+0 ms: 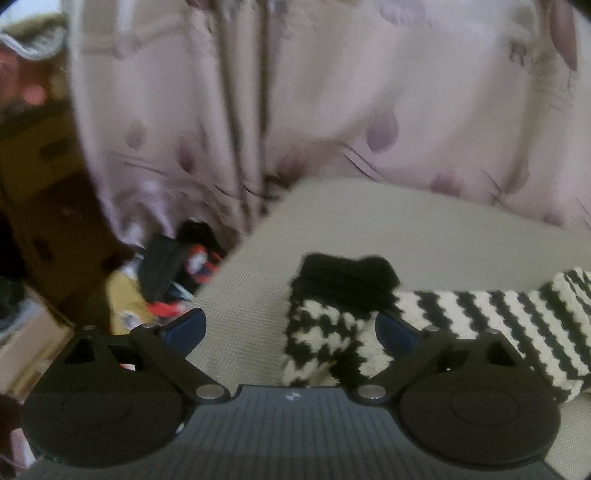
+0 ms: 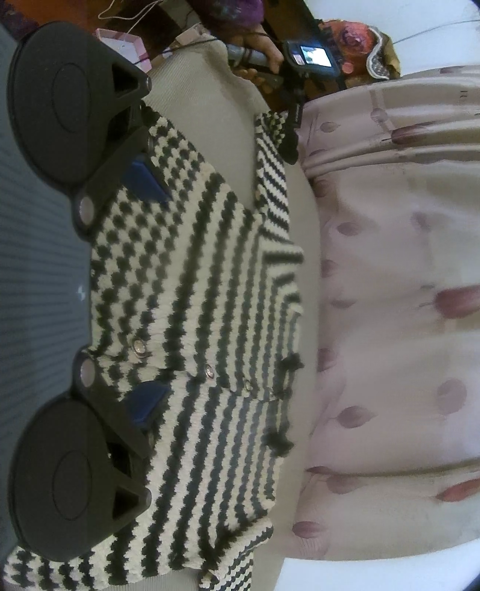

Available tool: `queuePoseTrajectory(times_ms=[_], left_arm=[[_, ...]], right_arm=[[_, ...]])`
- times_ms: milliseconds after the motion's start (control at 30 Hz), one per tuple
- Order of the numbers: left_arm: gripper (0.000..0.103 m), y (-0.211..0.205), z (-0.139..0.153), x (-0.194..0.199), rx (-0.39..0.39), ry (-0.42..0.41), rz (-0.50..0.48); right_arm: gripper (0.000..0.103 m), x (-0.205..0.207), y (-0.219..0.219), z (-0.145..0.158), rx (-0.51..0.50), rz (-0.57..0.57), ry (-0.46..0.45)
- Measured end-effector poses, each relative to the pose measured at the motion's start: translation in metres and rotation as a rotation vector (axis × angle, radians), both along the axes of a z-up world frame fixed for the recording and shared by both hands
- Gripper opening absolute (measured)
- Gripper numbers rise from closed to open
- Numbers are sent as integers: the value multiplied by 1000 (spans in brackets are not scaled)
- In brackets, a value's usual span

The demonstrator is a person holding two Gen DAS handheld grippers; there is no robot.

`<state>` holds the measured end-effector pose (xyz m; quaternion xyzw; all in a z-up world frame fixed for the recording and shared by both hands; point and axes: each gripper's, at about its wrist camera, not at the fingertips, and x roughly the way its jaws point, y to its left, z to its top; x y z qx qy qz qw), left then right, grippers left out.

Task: Fold small clothes
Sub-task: 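Grasp the black sleeve cuff with the left tool and lift it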

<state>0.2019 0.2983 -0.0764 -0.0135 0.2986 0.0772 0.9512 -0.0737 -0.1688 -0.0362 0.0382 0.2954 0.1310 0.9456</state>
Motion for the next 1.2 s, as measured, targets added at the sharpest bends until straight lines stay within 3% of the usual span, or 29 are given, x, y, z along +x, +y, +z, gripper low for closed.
queuePoseTrajectory(times_ms=[33, 67, 100, 200, 333, 500, 733, 867, 1000, 1100, 1200], left_arm=[[80, 1, -3, 4, -13, 19, -28], [42, 0, -5, 6, -18, 30, -49], [15, 0, -7, 8, -26, 46, -61], [12, -2, 4, -5, -73, -11, 2], [12, -24, 44, -26, -90, -107, 11], [12, -76, 96, -38, -86, -172, -56], [11, -180, 153, -44, -128, -217, -192], [12, -244, 164, -47, -124, -225, -294], [12, -290, 164, -61, -81, -280, -323], [12, -293, 162, -69, -95, -305, -264], [12, -270, 159, -73, -64, -319, -139]], right_arm=[[103, 1, 2, -1, -3, 1, 3], [103, 2, 3, -1, -8, 1, 6], [103, 3, 4, -2, -11, 2, 8], [103, 5, 4, -2, -10, 1, 10], [103, 6, 4, -4, 1, 1, 17], [103, 3, -1, -5, 38, -8, 17], [103, -5, -19, -1, 77, -39, -13], [103, -10, -38, -1, 119, -74, -24], [103, -15, -60, 1, 145, -112, -36], [103, -18, -86, 5, 135, -160, -50], [103, -22, -120, 6, 167, -233, -60]])
